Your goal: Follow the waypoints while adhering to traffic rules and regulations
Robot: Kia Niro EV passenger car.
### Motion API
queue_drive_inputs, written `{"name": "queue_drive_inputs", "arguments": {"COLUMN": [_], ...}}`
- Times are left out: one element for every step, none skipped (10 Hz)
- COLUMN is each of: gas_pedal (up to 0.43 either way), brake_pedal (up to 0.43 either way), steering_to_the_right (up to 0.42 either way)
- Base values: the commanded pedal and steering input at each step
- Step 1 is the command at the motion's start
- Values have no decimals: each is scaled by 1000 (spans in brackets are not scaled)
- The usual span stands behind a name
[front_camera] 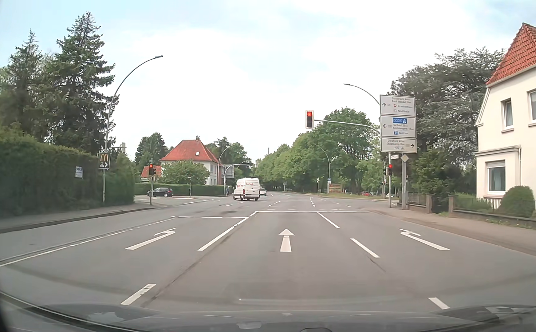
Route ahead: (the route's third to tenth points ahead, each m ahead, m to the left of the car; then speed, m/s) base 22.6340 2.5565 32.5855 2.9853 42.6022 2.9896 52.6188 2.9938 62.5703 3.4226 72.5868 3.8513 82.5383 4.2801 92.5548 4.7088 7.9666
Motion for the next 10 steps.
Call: {"name": "queue_drive_inputs", "arguments": {"gas_pedal": [0, 0, 0, 0, 0, 0, 0, 0, 0, 0], "brake_pedal": [0, 0, 0, 0, 0, 0, 0, 0, 0, 0], "steering_to_the_right": [2, 2, 3, 3, 3, 3, 3, 3, 3, 2]}}
